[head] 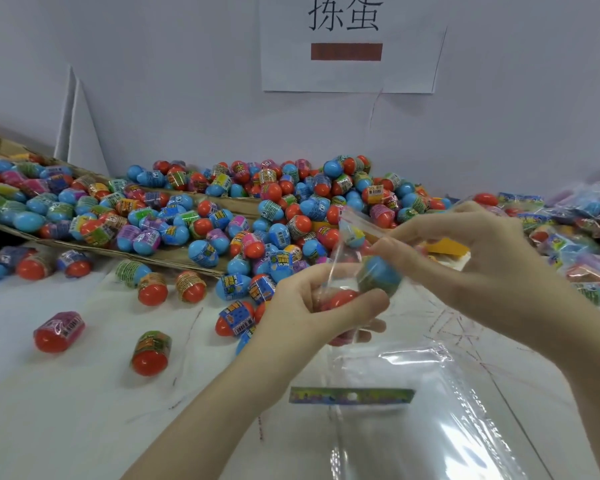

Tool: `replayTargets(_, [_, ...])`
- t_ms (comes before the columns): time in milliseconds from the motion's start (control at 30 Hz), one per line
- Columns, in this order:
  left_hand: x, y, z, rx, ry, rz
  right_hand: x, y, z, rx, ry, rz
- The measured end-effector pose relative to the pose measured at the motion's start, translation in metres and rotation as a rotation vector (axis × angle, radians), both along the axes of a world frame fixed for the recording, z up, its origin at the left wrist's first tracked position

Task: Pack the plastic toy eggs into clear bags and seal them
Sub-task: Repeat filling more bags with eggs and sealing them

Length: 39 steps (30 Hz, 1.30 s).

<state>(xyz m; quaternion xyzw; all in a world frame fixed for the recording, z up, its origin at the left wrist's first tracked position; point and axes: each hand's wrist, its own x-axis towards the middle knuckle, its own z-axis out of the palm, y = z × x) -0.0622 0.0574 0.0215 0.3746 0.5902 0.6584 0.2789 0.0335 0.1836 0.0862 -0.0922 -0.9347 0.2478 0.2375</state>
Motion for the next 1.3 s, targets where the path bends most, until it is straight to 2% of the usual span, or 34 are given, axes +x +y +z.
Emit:
replayTargets(167, [-0.001, 0.001, -0.002, -0.033, -0.101, -0.047, -0.005, 0.005, -0.007, -0.031, -0.067, 0.035])
replayTargets(367, [-0.002, 0.002, -0.004, -0.057, -0.147, -0.065, -0.010, 0.006, -0.014, 0.086, -0.171, 0.038])
replayTargets(600, [-0.007, 0.005, -0.009, -0.018, -0.328, -0.118, -0.012, 0.011, -0.020, 0.093, -0.256, 0.001])
replayTargets(900, [-0.005, 0.008, -0.015, -0.035, -0.361, -0.138, -0.019, 0.008, -0.025, 0.221, -0.326, -0.012])
replayTargets(1133, [0.001, 0.010, -0.023, -0.049, -0.411, -0.108, -0.019, 0.009, -0.026, 0.243, -0.168, -0.020])
replayTargets(1300, [0.000, 0.008, -0.020, -0.039, -0.438, -0.123, -0.020, 0.009, -0.027, 0.115, -0.102, 0.022])
